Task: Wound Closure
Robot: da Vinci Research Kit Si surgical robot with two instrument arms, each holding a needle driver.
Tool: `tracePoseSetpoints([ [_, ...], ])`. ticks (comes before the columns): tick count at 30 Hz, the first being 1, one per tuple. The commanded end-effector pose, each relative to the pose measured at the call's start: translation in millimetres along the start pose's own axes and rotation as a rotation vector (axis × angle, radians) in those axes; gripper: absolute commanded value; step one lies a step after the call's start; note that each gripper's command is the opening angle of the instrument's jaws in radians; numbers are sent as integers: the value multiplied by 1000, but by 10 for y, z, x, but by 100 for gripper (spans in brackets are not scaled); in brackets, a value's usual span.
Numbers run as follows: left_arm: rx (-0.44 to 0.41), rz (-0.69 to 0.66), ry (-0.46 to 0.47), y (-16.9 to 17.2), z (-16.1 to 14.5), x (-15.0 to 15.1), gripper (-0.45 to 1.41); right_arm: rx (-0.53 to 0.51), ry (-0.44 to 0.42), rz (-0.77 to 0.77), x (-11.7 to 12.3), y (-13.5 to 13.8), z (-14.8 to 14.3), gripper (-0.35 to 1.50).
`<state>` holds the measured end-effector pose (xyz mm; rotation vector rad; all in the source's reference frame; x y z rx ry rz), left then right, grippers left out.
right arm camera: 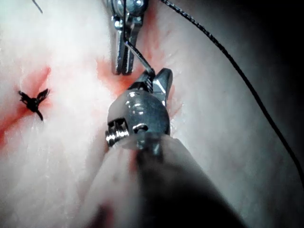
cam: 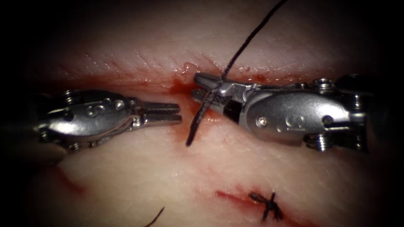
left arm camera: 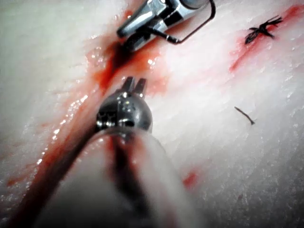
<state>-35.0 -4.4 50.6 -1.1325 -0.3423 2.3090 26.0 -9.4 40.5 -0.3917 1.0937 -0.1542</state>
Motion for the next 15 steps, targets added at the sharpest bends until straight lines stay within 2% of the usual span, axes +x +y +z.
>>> tracePoseSetpoints([
  [1, -4, 1, 4, 0, 12, -1, 4, -13, 7, 2, -5, 10, 11, -35],
  [8, -10, 34, 19, -1, 33, -27, 0, -33, 20, 59, -27, 24, 13, -35],
  [15, -27, 25, -4, 1, 43, -43, 0, -46, 45, 109, -31, 33, 12, -35],
])
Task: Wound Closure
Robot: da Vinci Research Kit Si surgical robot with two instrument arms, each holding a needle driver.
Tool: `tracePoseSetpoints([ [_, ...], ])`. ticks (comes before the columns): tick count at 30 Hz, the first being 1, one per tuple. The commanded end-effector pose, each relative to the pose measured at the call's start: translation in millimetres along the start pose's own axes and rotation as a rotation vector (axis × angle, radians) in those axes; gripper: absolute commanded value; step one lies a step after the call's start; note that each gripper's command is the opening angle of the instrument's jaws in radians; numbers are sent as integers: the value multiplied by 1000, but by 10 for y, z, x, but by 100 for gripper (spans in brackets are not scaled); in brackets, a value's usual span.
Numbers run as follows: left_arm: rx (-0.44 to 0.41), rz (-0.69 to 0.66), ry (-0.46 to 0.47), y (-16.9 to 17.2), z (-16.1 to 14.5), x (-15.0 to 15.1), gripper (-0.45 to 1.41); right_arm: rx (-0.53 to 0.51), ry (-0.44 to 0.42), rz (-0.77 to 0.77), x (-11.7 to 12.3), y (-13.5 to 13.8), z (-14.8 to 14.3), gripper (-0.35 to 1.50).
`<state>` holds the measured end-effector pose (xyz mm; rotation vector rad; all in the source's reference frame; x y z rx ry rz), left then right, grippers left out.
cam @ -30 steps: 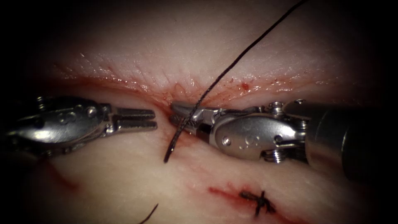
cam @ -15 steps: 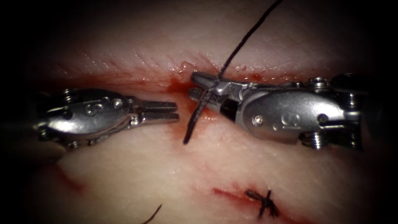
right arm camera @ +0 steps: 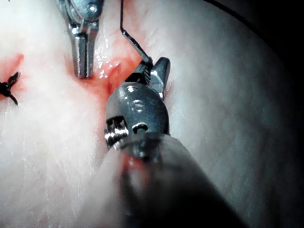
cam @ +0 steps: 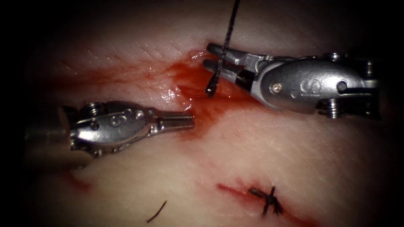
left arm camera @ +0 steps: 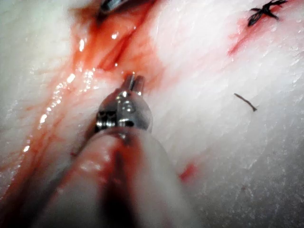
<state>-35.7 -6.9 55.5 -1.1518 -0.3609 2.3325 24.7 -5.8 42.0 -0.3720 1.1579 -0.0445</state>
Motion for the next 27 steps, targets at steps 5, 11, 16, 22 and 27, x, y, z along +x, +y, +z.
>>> tracePoseSetpoints([
  [5, -3, -1, -7, 0, 10, -4, 0, -17, 27, 59, 1, 21, 7, -35],
  [11, -4, 1, -12, 1, 10, -6, 0, -30, 37, 75, 2, 35, 5, -35],
  [16, -5, 2, -15, 1, 9, -6, 0, -35, 41, 80, 3, 40, 4, -35],
  [22, -6, 3, -15, 2, 8, -7, 0, -32, 37, 135, -1, 44, 5, -35],
  [27, -7, 3, -15, 3, 8, -7, 0, -28, 30, 248, -6, 55, 6, -35],
])
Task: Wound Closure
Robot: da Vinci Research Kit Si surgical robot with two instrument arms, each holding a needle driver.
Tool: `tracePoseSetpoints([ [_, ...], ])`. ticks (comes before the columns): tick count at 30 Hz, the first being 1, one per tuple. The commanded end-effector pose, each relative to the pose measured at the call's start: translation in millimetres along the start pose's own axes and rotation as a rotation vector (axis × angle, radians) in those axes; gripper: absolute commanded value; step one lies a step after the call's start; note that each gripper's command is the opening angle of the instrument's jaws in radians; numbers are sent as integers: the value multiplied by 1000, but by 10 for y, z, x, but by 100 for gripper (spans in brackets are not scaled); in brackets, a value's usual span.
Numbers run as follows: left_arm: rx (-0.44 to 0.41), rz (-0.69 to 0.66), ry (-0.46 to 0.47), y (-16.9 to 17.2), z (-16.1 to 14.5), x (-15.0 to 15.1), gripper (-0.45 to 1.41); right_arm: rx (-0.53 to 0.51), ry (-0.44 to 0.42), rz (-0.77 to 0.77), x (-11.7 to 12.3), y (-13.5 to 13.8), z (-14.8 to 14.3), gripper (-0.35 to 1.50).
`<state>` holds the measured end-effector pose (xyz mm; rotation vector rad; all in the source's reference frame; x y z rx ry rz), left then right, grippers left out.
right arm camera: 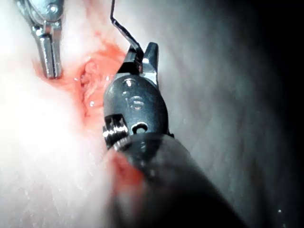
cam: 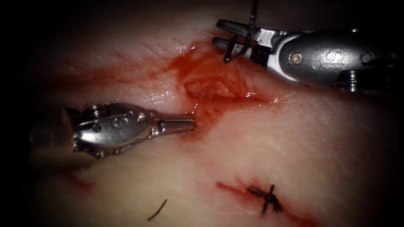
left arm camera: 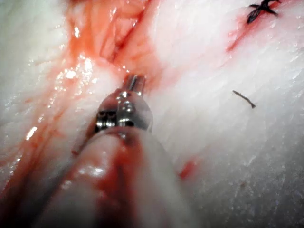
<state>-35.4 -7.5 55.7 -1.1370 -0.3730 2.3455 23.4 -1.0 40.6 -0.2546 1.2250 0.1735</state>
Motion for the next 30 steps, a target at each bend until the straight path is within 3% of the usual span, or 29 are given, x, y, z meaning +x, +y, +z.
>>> tracePoseSetpoints([
  [1, -1, 1, 1, 0, 8, 0, 0, -2, 0, 30, -1, 6, 10, -35],
  [9, -2, -1, -2, 3, 7, 2, 0, 41, -82, 289, 6, 46, 34, -35],
  [16, -4, -5, -2, 5, 4, 5, 0, 136, -102, 558, -6, 41, 49, -35],
  [22, -5, -5, -2, 5, 4, 6, 0, 151, -122, 672, -22, 37, 49, -35],
  [30, -5, -5, -2, 5, 3, 6, 0, 167, -71, 894, -30, 37, 44, -35],
])
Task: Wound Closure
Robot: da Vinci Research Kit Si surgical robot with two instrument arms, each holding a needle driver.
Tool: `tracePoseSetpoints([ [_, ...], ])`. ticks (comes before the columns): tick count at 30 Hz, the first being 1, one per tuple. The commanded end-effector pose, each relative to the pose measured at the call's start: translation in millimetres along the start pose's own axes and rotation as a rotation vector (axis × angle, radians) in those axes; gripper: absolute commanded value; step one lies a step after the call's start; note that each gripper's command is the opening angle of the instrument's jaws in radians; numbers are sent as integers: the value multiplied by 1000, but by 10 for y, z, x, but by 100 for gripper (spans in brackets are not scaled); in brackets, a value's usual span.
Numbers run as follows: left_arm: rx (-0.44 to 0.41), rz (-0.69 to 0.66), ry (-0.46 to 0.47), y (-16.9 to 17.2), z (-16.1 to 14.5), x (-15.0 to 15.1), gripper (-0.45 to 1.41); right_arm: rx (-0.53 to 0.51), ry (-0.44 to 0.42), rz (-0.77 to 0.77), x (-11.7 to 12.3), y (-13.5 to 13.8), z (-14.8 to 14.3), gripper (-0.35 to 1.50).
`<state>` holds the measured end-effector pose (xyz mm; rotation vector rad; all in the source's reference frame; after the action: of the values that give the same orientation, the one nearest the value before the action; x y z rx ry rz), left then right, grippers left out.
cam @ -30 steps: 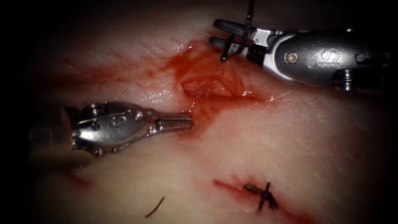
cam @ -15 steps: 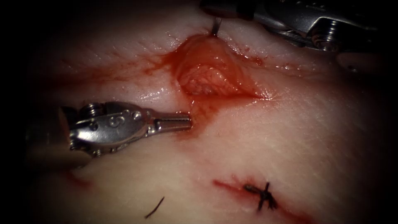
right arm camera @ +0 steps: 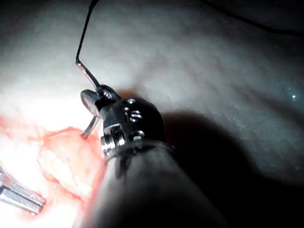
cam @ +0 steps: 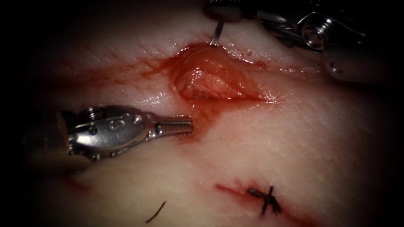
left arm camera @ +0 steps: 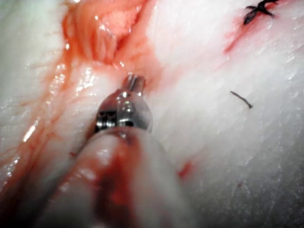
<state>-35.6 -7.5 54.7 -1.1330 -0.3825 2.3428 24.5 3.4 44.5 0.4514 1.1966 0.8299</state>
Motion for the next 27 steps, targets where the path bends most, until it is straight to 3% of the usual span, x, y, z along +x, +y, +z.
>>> tracePoseSetpoints([
  [1, -1, 1, 1, -1, 8, -1, 0, 17, 11, 26, 4, 0, 9, -35],
  [3, -1, 1, 1, -1, 8, -1, 0, 19, 13, 25, 5, 0, 8, -35],
  [9, -1, 1, 1, -1, 8, -1, 0, -31, 16, -322, 16, 6, 0, -35],
  [14, -1, 1, 1, -1, 8, -1, 0, -86, 15, -495, 26, 11, -9, -35],
  [27, -3, 2, 1, -1, 6, -2, -3, -152, 38, -619, 34, 12, -16, -35],
])
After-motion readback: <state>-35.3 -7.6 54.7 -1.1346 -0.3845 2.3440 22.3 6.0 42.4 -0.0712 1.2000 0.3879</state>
